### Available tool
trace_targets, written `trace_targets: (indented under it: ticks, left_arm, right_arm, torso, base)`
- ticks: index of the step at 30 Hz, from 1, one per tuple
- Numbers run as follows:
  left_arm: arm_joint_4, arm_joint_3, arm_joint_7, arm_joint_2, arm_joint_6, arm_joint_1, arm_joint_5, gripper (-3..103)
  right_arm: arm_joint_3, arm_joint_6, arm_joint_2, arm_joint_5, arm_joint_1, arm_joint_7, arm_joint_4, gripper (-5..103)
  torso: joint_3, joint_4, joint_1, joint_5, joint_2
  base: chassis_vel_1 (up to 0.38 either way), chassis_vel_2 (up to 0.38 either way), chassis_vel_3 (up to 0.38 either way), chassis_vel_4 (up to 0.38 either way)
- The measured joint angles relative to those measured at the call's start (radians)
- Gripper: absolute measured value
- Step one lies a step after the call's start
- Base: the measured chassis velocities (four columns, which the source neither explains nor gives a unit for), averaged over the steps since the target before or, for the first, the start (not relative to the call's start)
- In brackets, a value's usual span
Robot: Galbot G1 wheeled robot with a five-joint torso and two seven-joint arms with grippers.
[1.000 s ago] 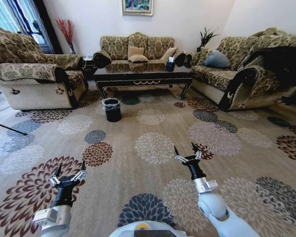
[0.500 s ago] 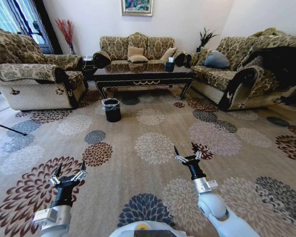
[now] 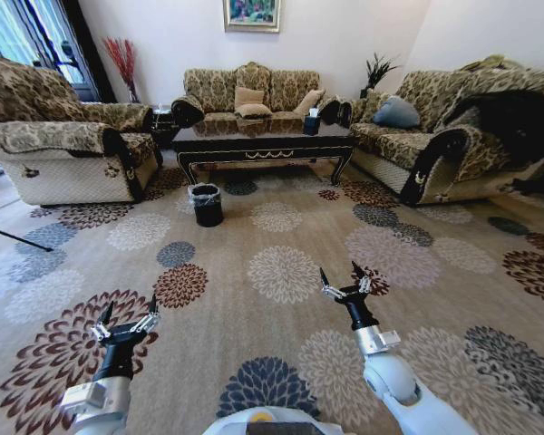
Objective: Move to the front of the table and pick up the trash from the floor, then place it into the trash bin.
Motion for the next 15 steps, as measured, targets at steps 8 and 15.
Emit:
trace_targets:
  ticks: [8, 15]
  left_arm:
    - [0.0, 0.0, 0.0, 0.0, 0.0, 0.0, 0.0, 100]
    - [0.0, 0.0, 0.0, 0.0, 0.0, 0.0, 0.0, 100]
  right_arm:
    - [0.0, 0.0, 0.0, 0.0, 0.0, 0.0, 0.0, 100]
    - [0.0, 0.0, 0.0, 0.0, 0.0, 0.0, 0.0, 100]
  torso:
    - [0.029, 0.0, 0.006, 0.0, 0.035]
    - [0.049, 0.0, 0.012, 0.0001, 0.061]
  base:
    - [0.0, 0.0, 0.0, 0.0]
    - [0.0, 0.0, 0.0, 0.0]
